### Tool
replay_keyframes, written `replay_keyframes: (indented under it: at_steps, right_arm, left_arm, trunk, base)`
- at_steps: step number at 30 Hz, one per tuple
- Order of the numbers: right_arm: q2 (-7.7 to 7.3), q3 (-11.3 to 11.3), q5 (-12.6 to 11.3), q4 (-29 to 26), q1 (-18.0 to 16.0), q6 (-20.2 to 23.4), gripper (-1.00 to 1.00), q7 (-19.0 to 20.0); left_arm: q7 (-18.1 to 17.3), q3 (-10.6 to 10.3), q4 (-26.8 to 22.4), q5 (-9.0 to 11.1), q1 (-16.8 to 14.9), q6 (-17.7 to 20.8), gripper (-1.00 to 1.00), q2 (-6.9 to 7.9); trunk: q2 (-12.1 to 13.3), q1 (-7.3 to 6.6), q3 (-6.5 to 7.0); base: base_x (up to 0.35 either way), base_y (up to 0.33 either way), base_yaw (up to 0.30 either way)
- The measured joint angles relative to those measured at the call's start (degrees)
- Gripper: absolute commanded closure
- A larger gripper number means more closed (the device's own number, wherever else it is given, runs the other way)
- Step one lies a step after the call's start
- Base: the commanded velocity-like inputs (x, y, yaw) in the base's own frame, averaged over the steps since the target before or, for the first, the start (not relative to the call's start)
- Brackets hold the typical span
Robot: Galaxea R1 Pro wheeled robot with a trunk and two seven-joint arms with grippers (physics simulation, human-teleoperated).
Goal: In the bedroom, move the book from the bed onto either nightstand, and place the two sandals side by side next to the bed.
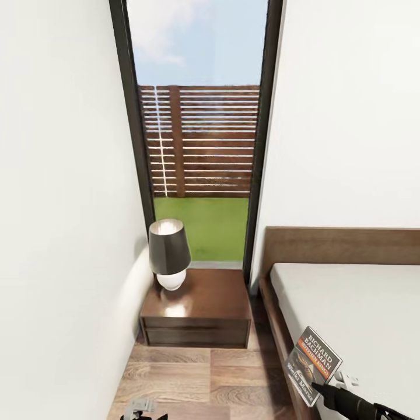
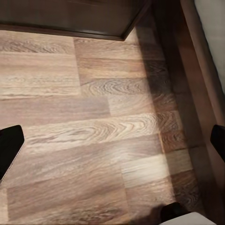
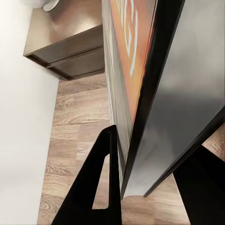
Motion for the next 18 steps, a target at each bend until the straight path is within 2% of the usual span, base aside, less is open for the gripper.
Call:
replay_keyframes:
  at_steps: [18]
  right_arm:
    - [0.00, 0.0, 0.0, 0.0, 0.0, 0.0, 1.00, 0.0]
  left_arm:
    - [0.0, 0.0, 0.0, 0.0, 0.0, 0.0, -1.00, 0.00]
  trunk:
    - [0.0, 0.00, 0.00]
  base:
    - [0.326, 0.000, 0.000]
